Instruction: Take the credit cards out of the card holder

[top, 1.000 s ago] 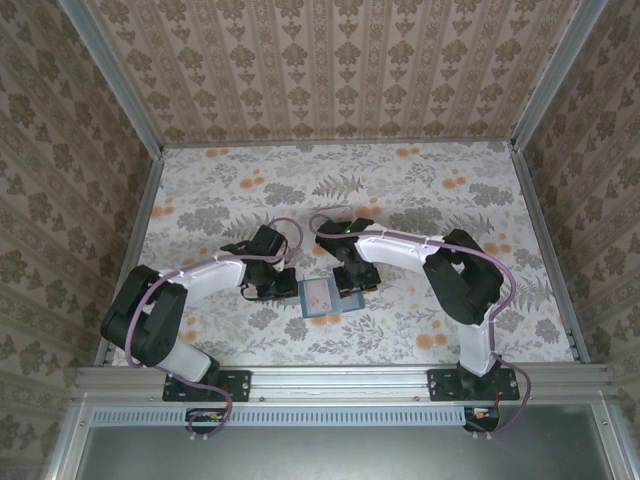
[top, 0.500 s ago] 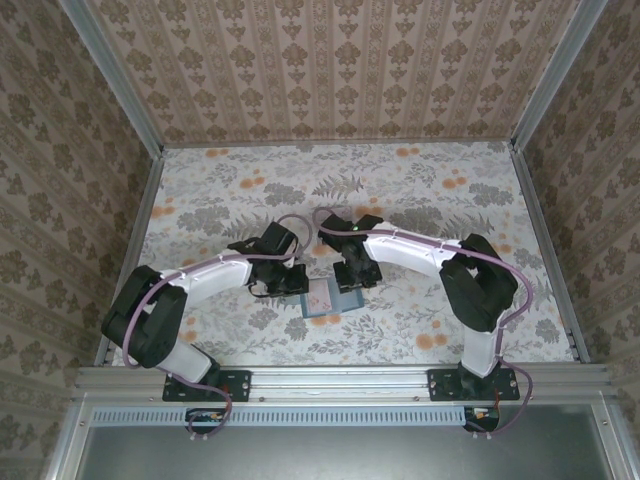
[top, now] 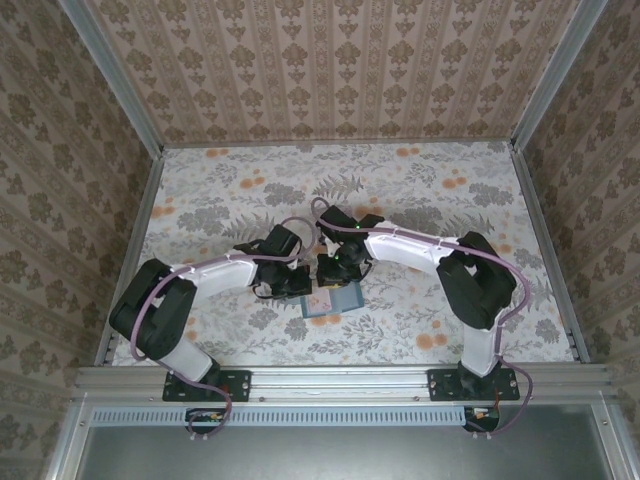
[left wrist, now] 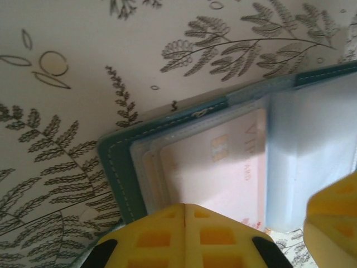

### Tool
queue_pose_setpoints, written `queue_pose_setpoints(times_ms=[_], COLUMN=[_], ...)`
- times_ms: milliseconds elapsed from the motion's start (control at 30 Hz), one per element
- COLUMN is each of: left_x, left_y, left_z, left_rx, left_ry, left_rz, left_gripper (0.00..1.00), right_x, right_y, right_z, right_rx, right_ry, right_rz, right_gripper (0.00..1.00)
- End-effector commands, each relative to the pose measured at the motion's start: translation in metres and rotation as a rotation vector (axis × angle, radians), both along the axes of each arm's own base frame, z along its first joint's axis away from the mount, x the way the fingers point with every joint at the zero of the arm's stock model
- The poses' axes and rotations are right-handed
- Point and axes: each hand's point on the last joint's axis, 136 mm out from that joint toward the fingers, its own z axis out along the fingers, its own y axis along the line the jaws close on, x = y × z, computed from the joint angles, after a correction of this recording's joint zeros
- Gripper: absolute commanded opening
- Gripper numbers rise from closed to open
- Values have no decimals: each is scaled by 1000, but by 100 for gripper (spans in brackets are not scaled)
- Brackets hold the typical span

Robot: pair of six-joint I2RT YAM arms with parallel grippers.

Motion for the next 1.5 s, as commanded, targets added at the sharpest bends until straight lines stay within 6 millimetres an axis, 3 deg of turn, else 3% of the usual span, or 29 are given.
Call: queue_pose_setpoints(times_ms=[0,300,567,1000,1267,1467], left_x=[-10,-10,-10,-9,-9,-8], left_y=[10,12,16,15,14,16], left_z=[-13,-15,-14,-15,-14,-12], left_rx=[56,66,101,101,100,103], left_ry=[33,32,28,31,32,26], left_rz=[-8,-14,-35,-41,-45,-44], left_gripper=[6,6,6,6,6,6], right_x=[-3,-7,-8,0,-3,-4], right_y=[2,-4,-36,-2,3,-17], right_z=[-14,-39,-45,-8,-25,-40], right_rx=[37,28,-134,79,84,-34], right_ry=[61,100,60,36,79,68], right_rz=[-17,-22,-31,-46,-41,-41], right_gripper=[17,19,27,25,24,24])
